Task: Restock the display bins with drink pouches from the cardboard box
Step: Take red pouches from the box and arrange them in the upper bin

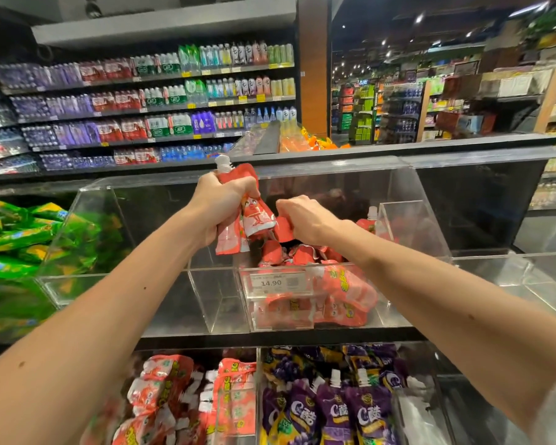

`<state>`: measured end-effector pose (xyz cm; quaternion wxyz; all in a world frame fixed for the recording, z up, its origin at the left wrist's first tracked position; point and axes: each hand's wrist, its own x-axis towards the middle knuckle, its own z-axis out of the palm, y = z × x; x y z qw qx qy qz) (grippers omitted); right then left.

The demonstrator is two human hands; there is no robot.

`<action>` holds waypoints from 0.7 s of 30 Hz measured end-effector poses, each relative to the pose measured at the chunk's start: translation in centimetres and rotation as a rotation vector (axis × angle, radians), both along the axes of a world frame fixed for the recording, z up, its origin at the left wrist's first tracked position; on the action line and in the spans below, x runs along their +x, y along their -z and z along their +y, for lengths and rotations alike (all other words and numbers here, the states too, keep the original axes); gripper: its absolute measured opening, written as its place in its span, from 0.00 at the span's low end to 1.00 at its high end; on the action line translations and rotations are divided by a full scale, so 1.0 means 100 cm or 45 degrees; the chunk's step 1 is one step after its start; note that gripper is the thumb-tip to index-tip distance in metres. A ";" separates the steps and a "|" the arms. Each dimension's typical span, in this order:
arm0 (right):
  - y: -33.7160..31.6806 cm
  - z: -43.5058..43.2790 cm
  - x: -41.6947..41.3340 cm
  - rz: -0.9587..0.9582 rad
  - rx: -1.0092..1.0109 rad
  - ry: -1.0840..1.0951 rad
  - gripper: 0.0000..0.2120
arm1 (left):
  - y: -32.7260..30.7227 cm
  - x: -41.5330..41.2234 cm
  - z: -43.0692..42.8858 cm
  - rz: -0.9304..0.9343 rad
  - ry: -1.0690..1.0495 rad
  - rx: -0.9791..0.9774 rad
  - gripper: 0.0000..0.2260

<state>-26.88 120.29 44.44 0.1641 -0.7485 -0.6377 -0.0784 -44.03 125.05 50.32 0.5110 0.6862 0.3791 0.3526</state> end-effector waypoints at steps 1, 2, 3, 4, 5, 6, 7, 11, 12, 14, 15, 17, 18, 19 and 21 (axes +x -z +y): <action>0.001 0.005 0.000 -0.044 -0.034 0.003 0.09 | 0.001 0.000 0.000 0.007 0.005 0.013 0.21; 0.002 0.009 0.001 -0.091 -0.075 0.024 0.09 | 0.002 0.000 -0.001 0.010 0.015 0.026 0.20; 0.005 0.012 0.002 -0.118 -0.095 0.045 0.10 | 0.004 0.000 -0.001 0.010 0.028 0.037 0.19; 0.006 0.014 0.002 -0.122 -0.125 0.087 0.09 | 0.005 0.000 -0.001 0.019 0.037 0.047 0.18; 0.008 0.017 0.003 -0.129 -0.136 0.122 0.08 | 0.007 0.001 -0.001 0.026 0.046 0.053 0.18; 0.009 0.019 0.001 -0.132 -0.145 0.154 0.08 | 0.007 0.001 -0.001 0.031 0.057 0.051 0.18; 0.010 0.022 -0.001 -0.128 -0.144 0.163 0.08 | 0.008 0.003 0.000 0.028 0.068 0.046 0.19; 0.001 0.024 -0.009 0.143 -0.312 0.080 0.17 | 0.010 0.010 0.004 0.043 0.092 0.080 0.20; -0.003 0.022 -0.010 0.175 -0.410 0.047 0.20 | 0.010 0.011 0.004 0.055 0.095 0.081 0.20; -0.005 0.018 -0.006 0.223 -0.513 0.035 0.19 | 0.011 0.013 0.004 0.065 0.102 0.072 0.22; -0.005 0.015 -0.003 0.257 -0.532 0.041 0.15 | 0.011 0.014 0.004 0.064 0.107 0.068 0.22; -0.007 0.007 0.001 0.378 -0.492 0.031 0.11 | 0.012 0.017 0.003 0.076 0.107 0.076 0.22; -0.012 0.000 0.001 0.465 -0.473 0.005 0.13 | 0.012 0.018 0.002 0.093 0.102 0.088 0.23; -0.016 -0.007 0.001 0.555 -0.459 -0.029 0.17 | 0.012 0.019 0.002 0.103 0.097 0.097 0.24; -0.030 -0.027 0.000 0.719 -0.463 -0.105 0.23 | 0.013 0.020 0.000 0.123 0.079 0.114 0.25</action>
